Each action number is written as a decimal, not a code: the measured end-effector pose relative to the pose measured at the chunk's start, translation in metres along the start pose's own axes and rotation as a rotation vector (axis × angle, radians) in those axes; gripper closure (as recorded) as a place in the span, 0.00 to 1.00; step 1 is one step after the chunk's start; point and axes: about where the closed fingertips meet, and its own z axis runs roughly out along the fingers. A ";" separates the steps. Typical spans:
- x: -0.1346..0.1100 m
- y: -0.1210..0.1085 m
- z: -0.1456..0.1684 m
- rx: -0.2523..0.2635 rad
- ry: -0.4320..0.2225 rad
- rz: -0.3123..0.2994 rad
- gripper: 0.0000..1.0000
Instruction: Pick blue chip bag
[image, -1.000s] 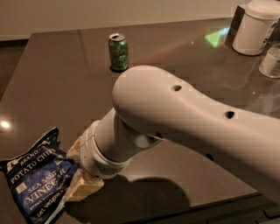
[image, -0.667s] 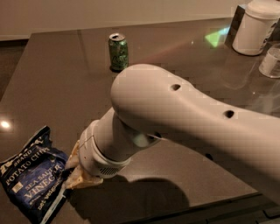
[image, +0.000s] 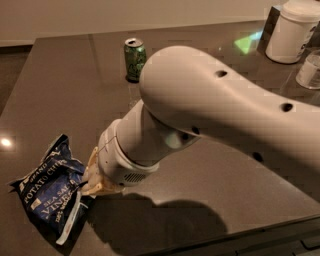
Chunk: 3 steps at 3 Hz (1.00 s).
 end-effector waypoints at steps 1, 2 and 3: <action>-0.005 -0.012 -0.024 0.013 -0.031 0.007 1.00; -0.011 -0.025 -0.056 0.025 -0.098 0.026 1.00; -0.013 -0.038 -0.085 0.037 -0.168 0.046 1.00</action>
Offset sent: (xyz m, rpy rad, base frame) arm 0.0394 -0.0432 0.0944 0.2048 0.0599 -0.0346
